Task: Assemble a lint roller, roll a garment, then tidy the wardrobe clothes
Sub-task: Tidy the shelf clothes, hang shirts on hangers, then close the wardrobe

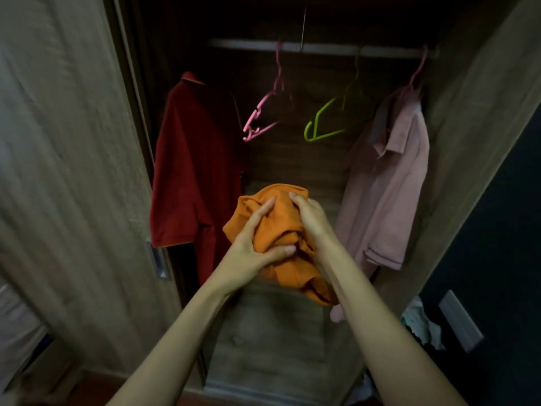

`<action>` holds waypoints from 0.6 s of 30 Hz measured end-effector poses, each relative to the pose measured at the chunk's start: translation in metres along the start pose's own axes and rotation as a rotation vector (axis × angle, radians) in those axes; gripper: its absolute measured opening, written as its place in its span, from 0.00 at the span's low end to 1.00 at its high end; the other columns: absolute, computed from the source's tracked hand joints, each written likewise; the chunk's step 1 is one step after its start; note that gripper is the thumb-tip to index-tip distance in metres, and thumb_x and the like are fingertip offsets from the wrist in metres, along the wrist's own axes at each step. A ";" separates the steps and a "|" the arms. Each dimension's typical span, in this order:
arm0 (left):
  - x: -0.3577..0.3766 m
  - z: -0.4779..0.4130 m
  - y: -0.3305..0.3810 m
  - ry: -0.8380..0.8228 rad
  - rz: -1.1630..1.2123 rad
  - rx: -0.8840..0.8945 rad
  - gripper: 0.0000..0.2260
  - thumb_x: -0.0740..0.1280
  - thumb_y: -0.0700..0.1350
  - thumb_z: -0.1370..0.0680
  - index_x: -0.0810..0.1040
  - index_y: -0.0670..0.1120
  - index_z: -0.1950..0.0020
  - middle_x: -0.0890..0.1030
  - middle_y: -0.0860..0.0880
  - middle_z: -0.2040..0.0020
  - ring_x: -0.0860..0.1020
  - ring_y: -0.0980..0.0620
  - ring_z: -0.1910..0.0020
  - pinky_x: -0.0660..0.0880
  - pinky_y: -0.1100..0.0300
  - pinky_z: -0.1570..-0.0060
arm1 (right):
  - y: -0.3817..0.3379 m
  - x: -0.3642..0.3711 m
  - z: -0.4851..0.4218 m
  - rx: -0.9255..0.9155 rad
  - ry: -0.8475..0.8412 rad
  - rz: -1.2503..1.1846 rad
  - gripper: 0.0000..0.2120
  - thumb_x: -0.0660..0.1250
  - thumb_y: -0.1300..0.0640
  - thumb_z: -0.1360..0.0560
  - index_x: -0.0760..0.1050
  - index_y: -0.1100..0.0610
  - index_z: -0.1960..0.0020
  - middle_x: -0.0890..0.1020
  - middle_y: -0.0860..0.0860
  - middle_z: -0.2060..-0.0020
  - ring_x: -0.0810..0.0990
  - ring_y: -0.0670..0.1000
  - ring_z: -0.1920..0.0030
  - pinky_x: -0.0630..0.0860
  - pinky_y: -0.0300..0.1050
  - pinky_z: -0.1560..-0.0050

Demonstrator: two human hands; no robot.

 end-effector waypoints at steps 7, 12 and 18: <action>-0.016 -0.015 -0.001 0.267 0.344 -0.136 0.10 0.57 0.46 0.16 0.76 0.51 0.39 0.86 0.53 0.57 0.84 0.56 0.57 0.82 0.60 0.57 | 0.012 0.001 -0.001 0.085 -0.114 -0.222 0.18 0.58 0.49 0.20 0.70 0.57 0.34 0.80 0.53 0.42 0.78 0.51 0.44 0.75 0.45 0.47; -0.017 -0.027 0.008 0.260 0.619 -0.179 0.10 0.57 0.43 0.15 0.74 0.48 0.36 0.84 0.46 0.47 0.85 0.49 0.51 0.83 0.54 0.57 | 0.019 0.005 -0.002 0.049 -0.221 -0.510 0.24 0.54 0.46 0.19 0.68 0.59 0.31 0.77 0.57 0.37 0.75 0.53 0.36 0.69 0.50 0.32; -0.027 -0.038 0.010 0.280 0.791 -0.212 0.11 0.58 0.42 0.16 0.74 0.43 0.35 0.84 0.42 0.47 0.85 0.46 0.51 0.83 0.54 0.62 | 0.020 0.000 -0.004 -0.153 -0.405 -0.481 0.29 0.78 0.51 0.41 0.75 0.56 0.43 0.76 0.58 0.49 0.72 0.49 0.52 0.68 0.41 0.49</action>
Point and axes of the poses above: each hand's wrist, its own z-axis away from the middle knuckle, its own x-axis out of the palm, y = z × x, the point moved 3 cm from there along -z, towards the middle knuckle
